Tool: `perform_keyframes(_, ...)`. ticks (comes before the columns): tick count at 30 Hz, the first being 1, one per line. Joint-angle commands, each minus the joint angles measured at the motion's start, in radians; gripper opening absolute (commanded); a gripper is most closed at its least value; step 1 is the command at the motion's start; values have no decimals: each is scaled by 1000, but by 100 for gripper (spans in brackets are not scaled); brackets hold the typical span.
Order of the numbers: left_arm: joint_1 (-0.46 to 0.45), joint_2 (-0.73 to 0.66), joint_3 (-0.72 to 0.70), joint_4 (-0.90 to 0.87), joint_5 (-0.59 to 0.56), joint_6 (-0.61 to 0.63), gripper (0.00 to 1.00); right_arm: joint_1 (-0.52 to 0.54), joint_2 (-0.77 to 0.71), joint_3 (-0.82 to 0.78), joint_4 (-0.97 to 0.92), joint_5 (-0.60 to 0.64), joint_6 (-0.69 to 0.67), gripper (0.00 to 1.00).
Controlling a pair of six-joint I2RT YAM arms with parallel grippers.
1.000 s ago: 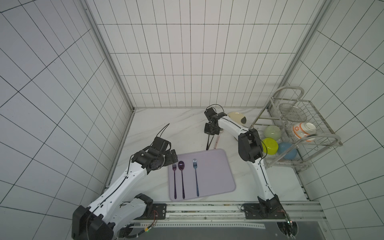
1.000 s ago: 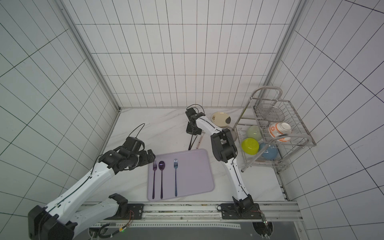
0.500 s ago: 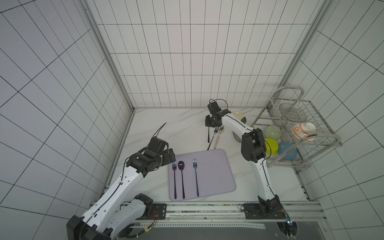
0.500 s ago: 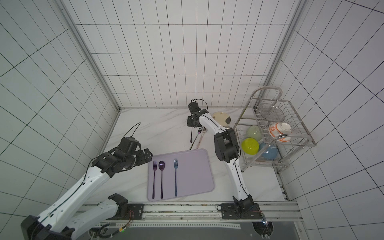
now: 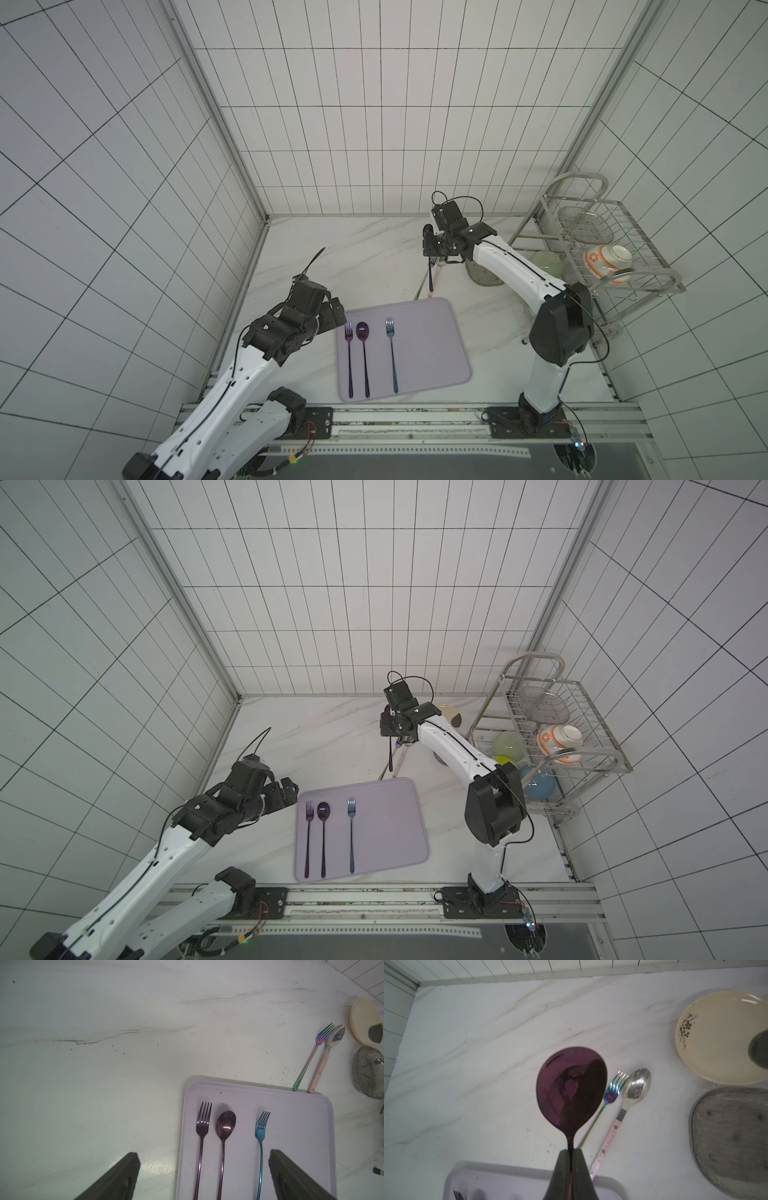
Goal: Set the spoon and fork side by side
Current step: Pick up the spoon from the center of the board, then place the spoon on the tray.
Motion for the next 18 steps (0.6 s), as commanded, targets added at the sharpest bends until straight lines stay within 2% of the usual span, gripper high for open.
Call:
perform_keyframes(1, 4, -12, -7, 30, -18, 5, 98, 101, -119, -148, -49, 54, 97, 0)
perform_keyframes(7, 4, -28, -14, 37, 5, 13, 98, 294, -246, -430, -7, 124, 302, 0)
perform_keyframes(12, 3, -54, -21, 48, 23, 20, 98, 432, -214, -506, 39, 162, 409, 0)
perform_keyframes(18, -7, -62, -25, 51, 32, 23, 98, 480, -149, -521, 101, 159, 476, 0)
